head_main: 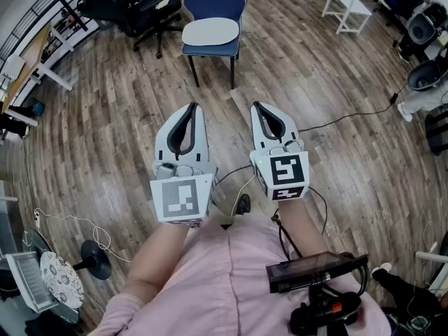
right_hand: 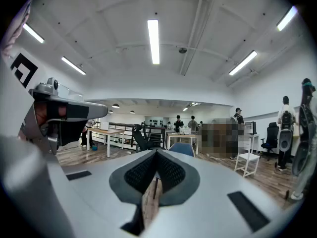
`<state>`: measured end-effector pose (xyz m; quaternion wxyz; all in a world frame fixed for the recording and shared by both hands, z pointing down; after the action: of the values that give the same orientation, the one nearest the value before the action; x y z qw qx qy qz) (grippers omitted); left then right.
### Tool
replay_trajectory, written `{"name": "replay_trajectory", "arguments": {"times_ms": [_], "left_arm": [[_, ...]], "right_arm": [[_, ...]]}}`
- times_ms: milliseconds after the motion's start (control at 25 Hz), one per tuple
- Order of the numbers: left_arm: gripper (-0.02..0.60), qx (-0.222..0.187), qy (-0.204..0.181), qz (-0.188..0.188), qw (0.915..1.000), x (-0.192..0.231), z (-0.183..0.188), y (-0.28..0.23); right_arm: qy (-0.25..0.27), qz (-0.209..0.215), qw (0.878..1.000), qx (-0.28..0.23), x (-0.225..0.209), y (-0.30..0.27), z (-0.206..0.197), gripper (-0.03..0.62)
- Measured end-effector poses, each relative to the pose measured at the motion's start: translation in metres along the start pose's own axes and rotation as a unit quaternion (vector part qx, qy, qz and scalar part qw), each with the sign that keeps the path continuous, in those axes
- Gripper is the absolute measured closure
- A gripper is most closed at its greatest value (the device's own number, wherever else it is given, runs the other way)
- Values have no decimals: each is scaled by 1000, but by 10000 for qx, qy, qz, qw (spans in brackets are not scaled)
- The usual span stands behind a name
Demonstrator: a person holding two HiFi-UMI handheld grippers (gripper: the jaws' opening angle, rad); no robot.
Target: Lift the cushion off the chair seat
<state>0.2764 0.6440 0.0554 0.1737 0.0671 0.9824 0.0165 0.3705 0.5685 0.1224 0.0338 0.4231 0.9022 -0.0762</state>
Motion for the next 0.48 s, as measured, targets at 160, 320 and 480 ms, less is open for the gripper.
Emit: {"name": "replay_trajectory", "arguments": {"times_ms": [160, 320, 480], "left_arm": [[568, 24, -24, 13, 10000, -6, -5, -3], [568, 154, 21, 40, 9999, -4, -14, -8], [568, 295, 96, 99, 9995, 4, -27, -17]], "right_arm": [[-12, 42, 10000, 25, -5, -1, -6, 594], [-34, 90, 9999, 98, -7, -10, -10, 594], [-26, 287, 9994, 191, -2, -24, -15, 594]]}}
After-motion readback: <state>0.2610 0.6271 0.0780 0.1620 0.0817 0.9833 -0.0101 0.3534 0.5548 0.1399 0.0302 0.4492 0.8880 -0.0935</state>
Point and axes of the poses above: the fingertips, and each gripper's own axes: y backward along the fingers, x to its left, z out of its top, the point moved 1 cm from there along y, backward along the fingers, and after that the axes turned 12 degrees about -y, right-handed, at the moved point
